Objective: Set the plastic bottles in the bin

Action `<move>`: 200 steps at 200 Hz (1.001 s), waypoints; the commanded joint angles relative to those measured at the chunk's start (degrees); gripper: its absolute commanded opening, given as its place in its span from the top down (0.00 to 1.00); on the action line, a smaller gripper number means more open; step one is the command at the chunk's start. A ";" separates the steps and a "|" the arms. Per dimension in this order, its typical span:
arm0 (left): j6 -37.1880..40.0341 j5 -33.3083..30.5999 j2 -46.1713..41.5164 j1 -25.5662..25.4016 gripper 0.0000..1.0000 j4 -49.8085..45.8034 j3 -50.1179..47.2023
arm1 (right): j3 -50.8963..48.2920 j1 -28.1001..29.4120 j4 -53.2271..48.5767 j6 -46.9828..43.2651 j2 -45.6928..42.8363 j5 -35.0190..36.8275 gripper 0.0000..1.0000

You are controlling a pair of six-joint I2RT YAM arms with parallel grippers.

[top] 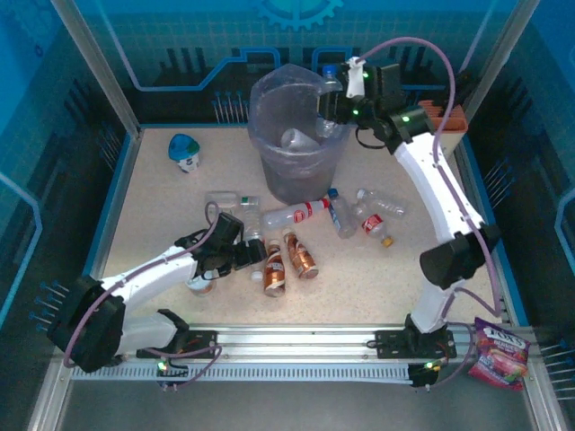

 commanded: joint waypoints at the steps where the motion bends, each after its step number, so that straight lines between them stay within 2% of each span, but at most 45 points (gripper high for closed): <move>1: -0.79 -1.61 1.91 -0.30 0.14 -1.26 0.89 | 4.20 2.39 2.32 -2.82 4.12 1.37 0.54; 43: 0.66 -1.23 5.58 -0.32 0.16 -2.40 3.09 | 13.74 5.31 -3.63 -6.33 15.03 3.36 0.51; 61: 0.62 -1.68 5.92 -0.32 0.19 -2.47 3.14 | 15.30 5.87 -4.72 -6.91 17.92 3.05 0.47; 76: 0.38 -2.13 5.83 -0.32 0.22 -2.46 3.11 | 15.59 6.22 -4.91 -7.24 19.29 2.23 0.40; 93: 0.21 -2.43 5.76 -0.33 0.25 -2.60 3.20 | 16.34 6.32 -5.58 -7.59 20.61 0.65 0.27; 107: 0.27 -2.44 5.91 -0.29 0.27 -2.65 3.20 | 16.97 6.41 -6.20 -7.96 21.36 0.05 0.20; 158: 0.09 -2.80 6.75 -0.29 0.36 -3.00 3.30 | 16.56 6.65 -5.66 -9.57 20.86 1.49 0.06; 200: 0.36 -3.34 6.63 -0.33 0.42 -3.56 3.81 | 16.75 6.65 -4.75 -10.64 18.06 1.66 0.03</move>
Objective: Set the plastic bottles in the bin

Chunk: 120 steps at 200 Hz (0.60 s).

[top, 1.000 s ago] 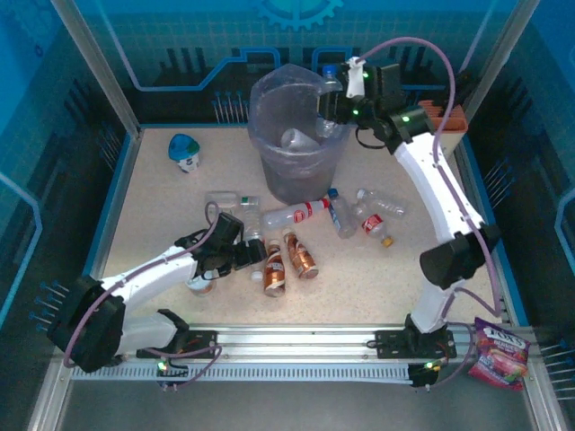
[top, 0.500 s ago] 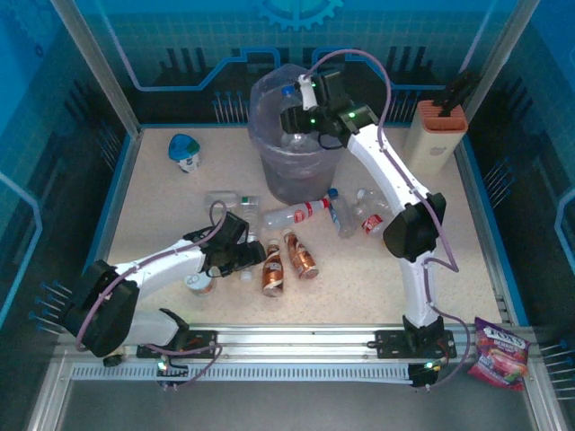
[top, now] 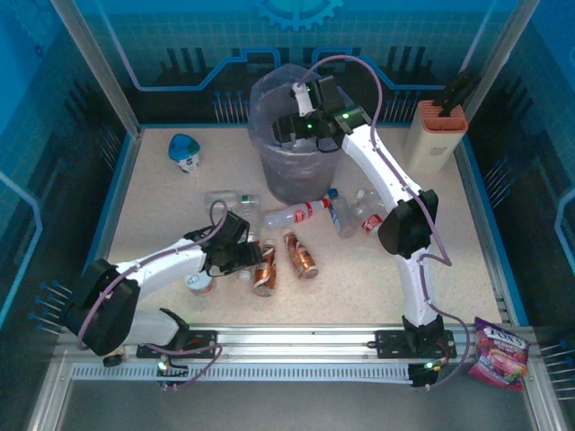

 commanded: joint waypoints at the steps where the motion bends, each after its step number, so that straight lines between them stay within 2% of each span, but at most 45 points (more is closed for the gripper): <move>1: 0.25 -1.36 0.72 -0.20 0.42 -2.31 1.63 | 1.86 0.67 0.68 -1.47 -3.41 0.23 0.03; 69: 0.69 -1.63 -0.47 -0.32 0.52 -3.52 1.81 | -2.49 0.35 3.19 -0.11 -12.32 -1.52 0.03; 120: 2.21 -2.89 -7.58 -0.54 0.57 -9.70 3.68 | -17.90 -2.61 9.97 6.85 -26.38 -7.66 0.04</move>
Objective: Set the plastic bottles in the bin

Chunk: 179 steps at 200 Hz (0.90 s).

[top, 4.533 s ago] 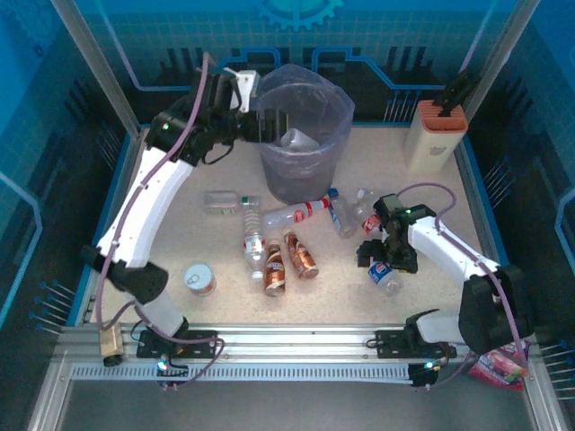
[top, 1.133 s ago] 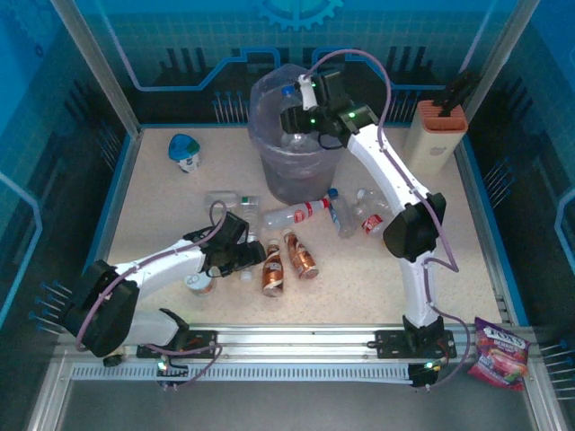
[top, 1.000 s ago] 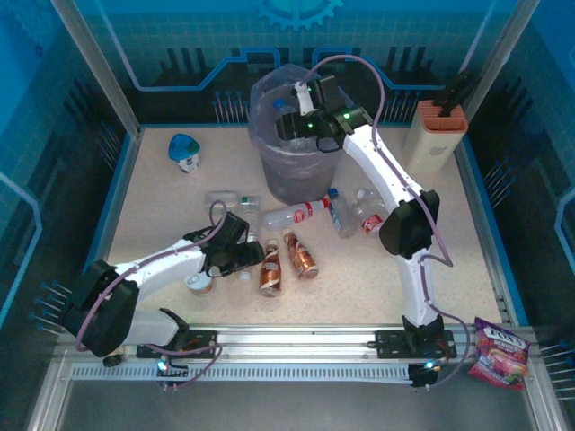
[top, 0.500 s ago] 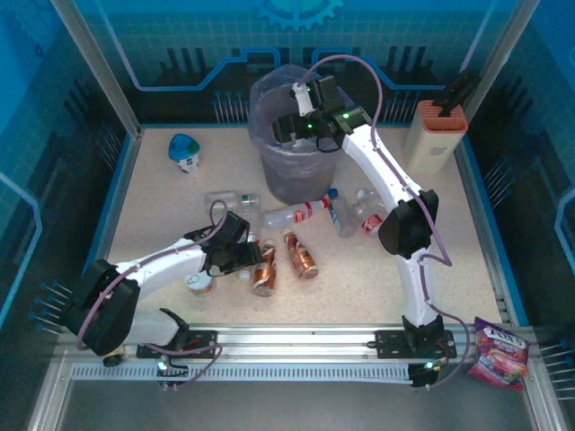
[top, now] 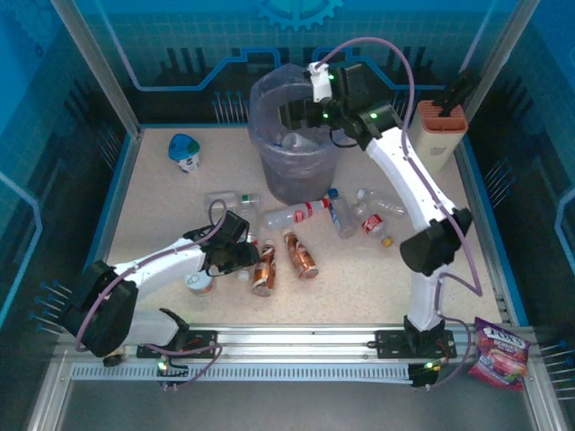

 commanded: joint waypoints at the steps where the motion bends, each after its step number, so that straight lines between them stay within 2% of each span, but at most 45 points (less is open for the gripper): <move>1: 1.83 -1.83 -5.07 -0.50 0.57 -5.40 2.66 | -5.35 -2.22 4.26 4.26 -5.86 -4.43 0.04; 41: 3.14 -2.82 -12.09 -0.48 0.64 -11.80 6.00 | -18.72 -8.41 8.02 11.59 -15.64 -11.10 0.04; 84: 6.14 -2.81 -15.53 -0.49 0.72 -19.66 12.90 | -32.27 -13.12 8.16 13.33 -22.82 -11.16 0.05; 163: 12.99 -4.88 -15.16 -0.27 0.73 -31.08 29.61 | -49.52 -16.31 5.87 13.68 -30.69 -9.90 0.05; 179: 15.48 -4.26 -13.98 0.07 0.77 -32.53 34.19 | -53.00 -16.81 5.80 14.16 -32.62 -9.49 0.06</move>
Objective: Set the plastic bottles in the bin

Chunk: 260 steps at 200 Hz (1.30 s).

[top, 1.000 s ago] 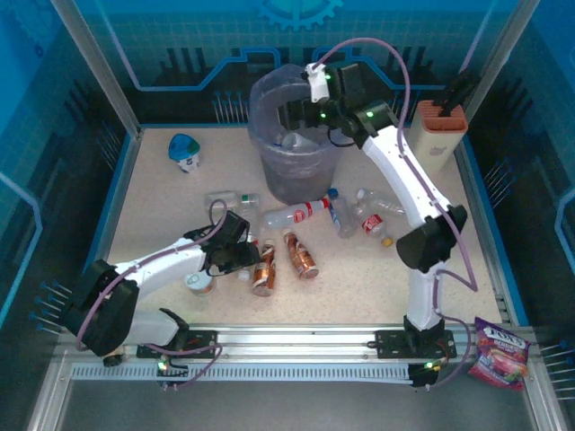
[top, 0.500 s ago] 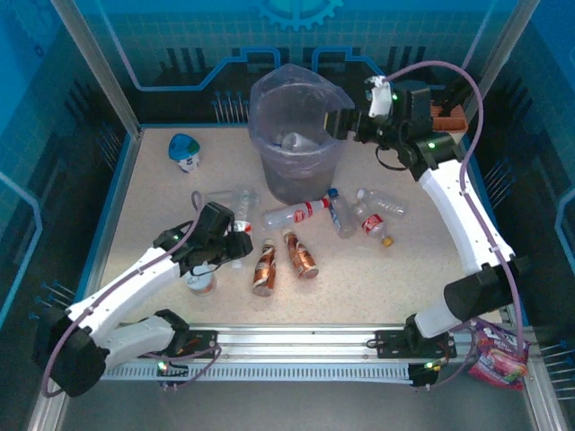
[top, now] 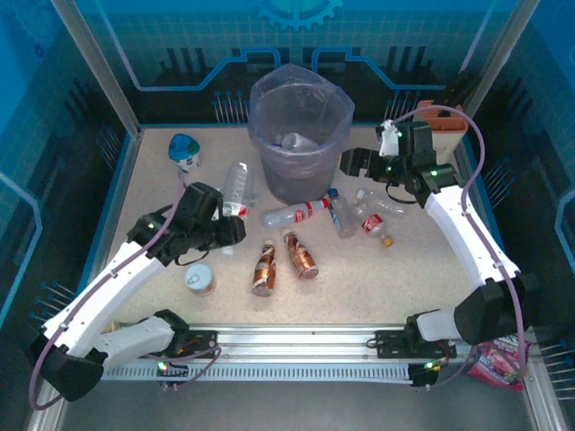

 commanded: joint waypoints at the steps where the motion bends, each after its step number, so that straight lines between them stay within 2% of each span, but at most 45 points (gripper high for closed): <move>1: 5.20 -0.73 1.00 0.12 0.77 -4.58 7.16 | -4.17 -1.50 -0.76 1.05 -3.63 0.60 0.06; 26: 9.45 -1.38 4.31 0.39 0.81 -8.29 15.65 | -8.61 -2.61 -2.37 1.31 -6.54 3.07 0.06; 67: 16.48 -1.11 10.86 0.98 0.84 -10.19 28.55 | -17.14 -4.87 -2.64 2.45 -12.42 0.31 0.06; 99: 22.77 -0.30 18.87 1.24 0.93 -11.98 38.84 | -22.86 -4.97 -3.94 2.96 -16.29 -0.07 0.06; 121: 26.75 0.35 24.93 2.18 0.95 -13.15 45.03 | -27.78 -4.91 -4.67 3.97 -18.68 -1.20 0.06; 150: 29.23 4.20 32.63 3.51 0.95 -13.76 53.30 | -32.10 -4.89 -5.87 5.24 -21.85 -3.51 0.06; 219: 33.64 6.66 54.00 6.46 0.96 -21.95 80.82 | -39.86 -2.66 -7.76 8.82 -28.26 -5.52 0.07; 241: 34.61 7.46 59.60 7.27 0.96 -23.19 88.35 | -41.28 -0.29 -6.93 10.59 -29.01 -4.39 0.07; 260: 35.39 7.57 62.38 7.72 0.95 -22.02 90.90 | -41.85 1.31 -6.81 11.18 -29.25 -3.10 0.07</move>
